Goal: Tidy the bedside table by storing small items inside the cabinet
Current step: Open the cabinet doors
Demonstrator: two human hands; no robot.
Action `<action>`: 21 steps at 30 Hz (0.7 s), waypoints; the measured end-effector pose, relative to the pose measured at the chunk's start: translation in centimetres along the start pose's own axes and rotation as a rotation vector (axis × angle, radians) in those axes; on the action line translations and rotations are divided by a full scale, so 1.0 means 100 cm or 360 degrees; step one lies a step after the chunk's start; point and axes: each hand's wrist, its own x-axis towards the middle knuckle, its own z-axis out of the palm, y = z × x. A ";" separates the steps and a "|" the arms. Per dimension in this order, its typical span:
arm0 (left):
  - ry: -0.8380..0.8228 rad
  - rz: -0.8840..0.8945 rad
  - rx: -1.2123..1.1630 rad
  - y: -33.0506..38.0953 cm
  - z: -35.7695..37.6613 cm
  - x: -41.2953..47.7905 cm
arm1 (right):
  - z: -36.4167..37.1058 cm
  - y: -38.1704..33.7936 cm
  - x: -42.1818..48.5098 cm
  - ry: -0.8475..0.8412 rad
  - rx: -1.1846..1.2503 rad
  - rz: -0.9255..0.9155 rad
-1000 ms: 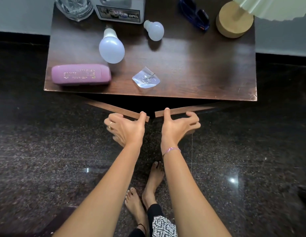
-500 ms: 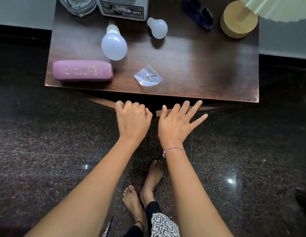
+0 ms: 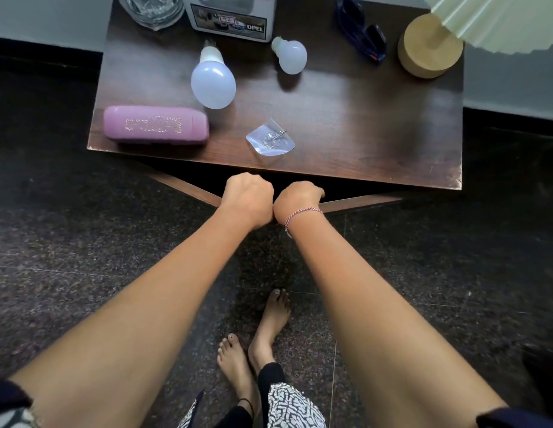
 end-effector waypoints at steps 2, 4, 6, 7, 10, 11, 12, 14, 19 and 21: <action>-0.0068 0.0042 0.0025 0.003 0.003 -0.005 | -0.002 0.000 -0.003 -0.0109 -0.0025 -0.0052; -0.0102 0.0094 0.0074 0.006 0.009 -0.012 | -0.004 0.000 -0.007 -0.0220 -0.0119 -0.0154; -0.0130 0.0149 0.0171 0.008 0.016 -0.016 | 0.001 0.001 -0.009 -0.0340 -0.0154 -0.0215; -0.0156 0.0166 0.0225 0.008 0.019 -0.017 | 0.007 0.003 -0.009 -0.0393 -0.0144 -0.0202; -0.0259 0.0186 0.0298 0.008 0.025 -0.017 | 0.035 0.009 -0.011 -0.0563 0.0142 -0.0065; -0.0303 0.0181 0.0314 0.007 0.028 -0.016 | 0.044 0.010 -0.012 -0.0591 0.0196 -0.0063; -0.0369 0.0144 0.0315 0.005 0.031 -0.015 | 0.051 0.010 -0.013 -0.0614 0.0179 -0.0093; -0.0527 0.0041 0.0223 0.002 0.036 -0.017 | 0.061 0.008 -0.012 -0.0682 0.0102 -0.0141; -0.1029 -0.0026 -0.0036 -0.008 0.052 -0.021 | 0.069 0.005 -0.014 -0.0677 -0.0081 -0.0143; -0.1210 0.0007 0.0138 -0.010 0.055 -0.024 | 0.075 0.003 -0.017 -0.0655 -0.0140 -0.0145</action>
